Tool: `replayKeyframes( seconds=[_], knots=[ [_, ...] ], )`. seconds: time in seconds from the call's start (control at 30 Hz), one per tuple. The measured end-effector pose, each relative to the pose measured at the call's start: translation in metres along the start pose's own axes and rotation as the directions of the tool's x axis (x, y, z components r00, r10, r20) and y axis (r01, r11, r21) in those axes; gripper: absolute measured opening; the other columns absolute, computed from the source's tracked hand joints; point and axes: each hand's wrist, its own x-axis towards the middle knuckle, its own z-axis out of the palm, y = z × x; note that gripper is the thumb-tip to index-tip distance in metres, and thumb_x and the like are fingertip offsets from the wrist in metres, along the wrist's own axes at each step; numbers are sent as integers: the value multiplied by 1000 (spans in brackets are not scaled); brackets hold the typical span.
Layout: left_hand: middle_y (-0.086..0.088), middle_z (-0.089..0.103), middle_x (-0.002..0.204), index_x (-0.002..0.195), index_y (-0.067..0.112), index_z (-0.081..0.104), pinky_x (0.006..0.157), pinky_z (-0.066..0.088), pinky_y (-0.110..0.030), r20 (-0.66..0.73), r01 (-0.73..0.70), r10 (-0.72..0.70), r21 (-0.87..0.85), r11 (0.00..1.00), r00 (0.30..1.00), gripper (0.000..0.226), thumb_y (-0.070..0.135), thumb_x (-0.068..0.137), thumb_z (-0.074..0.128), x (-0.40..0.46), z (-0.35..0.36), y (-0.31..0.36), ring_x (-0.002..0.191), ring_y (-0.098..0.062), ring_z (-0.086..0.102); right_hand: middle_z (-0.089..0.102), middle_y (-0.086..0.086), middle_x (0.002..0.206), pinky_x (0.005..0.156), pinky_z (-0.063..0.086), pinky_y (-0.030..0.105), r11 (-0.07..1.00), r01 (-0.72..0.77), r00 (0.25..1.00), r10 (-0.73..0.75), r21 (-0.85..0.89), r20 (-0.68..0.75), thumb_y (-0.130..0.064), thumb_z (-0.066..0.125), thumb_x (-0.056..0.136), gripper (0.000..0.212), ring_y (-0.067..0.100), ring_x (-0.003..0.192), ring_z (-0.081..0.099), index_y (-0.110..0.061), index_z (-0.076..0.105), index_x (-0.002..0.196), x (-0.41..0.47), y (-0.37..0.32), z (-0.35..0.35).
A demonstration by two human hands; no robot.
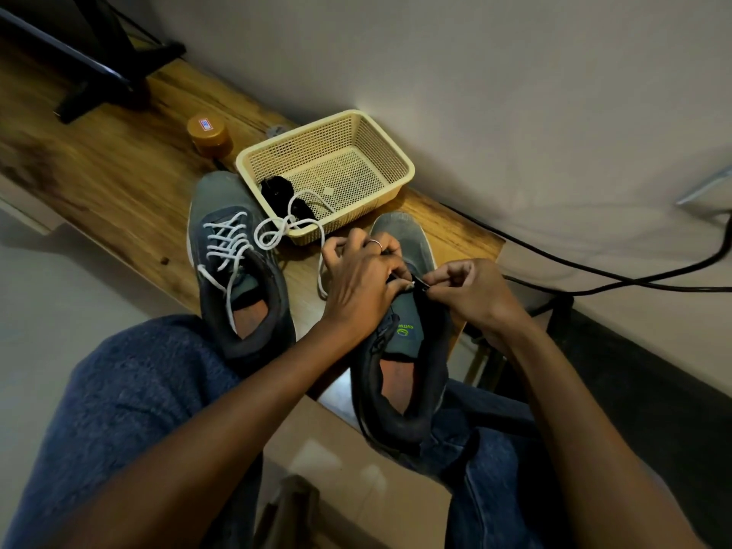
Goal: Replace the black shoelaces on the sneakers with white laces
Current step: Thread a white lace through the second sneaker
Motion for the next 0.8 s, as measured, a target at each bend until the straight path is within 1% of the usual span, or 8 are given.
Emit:
replayKeyframes(
  seconds=[0.1, 0.2, 0.3, 0.43, 0.5, 0.67, 0.8],
  knots=[
    [16, 59, 100, 72, 32, 72, 81, 11, -28, 0, 1, -1, 6, 1000, 1000, 9, 39, 71, 77, -1, 0, 0, 100, -11, 38, 68, 8, 77, 62, 52, 24, 999, -38, 998, 39, 19, -41, 3, 66, 83, 13, 16, 71, 63, -8, 70, 79, 0, 2, 1],
    [16, 60, 100, 72, 32, 71, 80, 8, -26, -11, 10, -10, -15, 1000, 1000, 9, 39, 72, 77, -1, 0, 0, 99, -11, 39, 69, 7, 75, 54, 51, 18, 999, -49, 998, 50, 22, -49, 3, 65, 83, 17, 11, 65, 63, -12, 70, 76, 1, 1, 0],
    [16, 60, 98, 70, 32, 70, 79, 8, -26, -36, 23, -25, -45, 999, 999, 10, 37, 71, 79, -2, 1, 1, 98, -9, 38, 69, 4, 72, 52, 51, 13, 997, -52, 998, 54, 55, -33, 5, 65, 83, 17, 3, 56, 63, -10, 71, 77, 2, 2, -1],
    [17, 59, 99, 71, 33, 70, 78, 9, -27, -23, 38, -39, -31, 999, 999, 9, 38, 72, 78, -4, 1, 3, 98, -14, 46, 69, 2, 70, 56, 53, 15, 995, -72, 996, 75, 73, -40, 6, 65, 81, 18, 7, 61, 63, -10, 72, 79, 5, 5, -1],
    [16, 59, 99, 72, 33, 70, 78, 8, -26, -19, 50, -50, -28, 998, 999, 9, 38, 73, 77, -4, 0, 3, 98, -13, 46, 68, 2, 70, 56, 53, 14, 992, -85, 995, 89, 94, -39, 7, 64, 81, 18, 5, 58, 62, -9, 72, 79, 7, 5, -1],
    [13, 59, 103, 76, 31, 71, 81, 9, -28, 10, 57, -57, -33, 998, 998, 6, 34, 76, 76, -4, -2, 6, 103, -15, 47, 67, 0, 63, 48, 48, 12, 986, -107, 993, 113, 131, -40, 10, 63, 81, 15, 0, 49, 60, -2, 72, 83, 9, 6, -1],
    [9, 57, 108, 81, 28, 73, 84, 16, -29, 34, 52, -51, -54, 997, 998, 5, 32, 79, 74, -4, -3, 7, 105, -15, 45, 68, 5, 68, 52, 51, 13, 986, -115, 992, 121, 118, -42, 8, 64, 81, 16, 2, 50, 60, -5, 72, 80, 11, 8, -1]
  ],
)
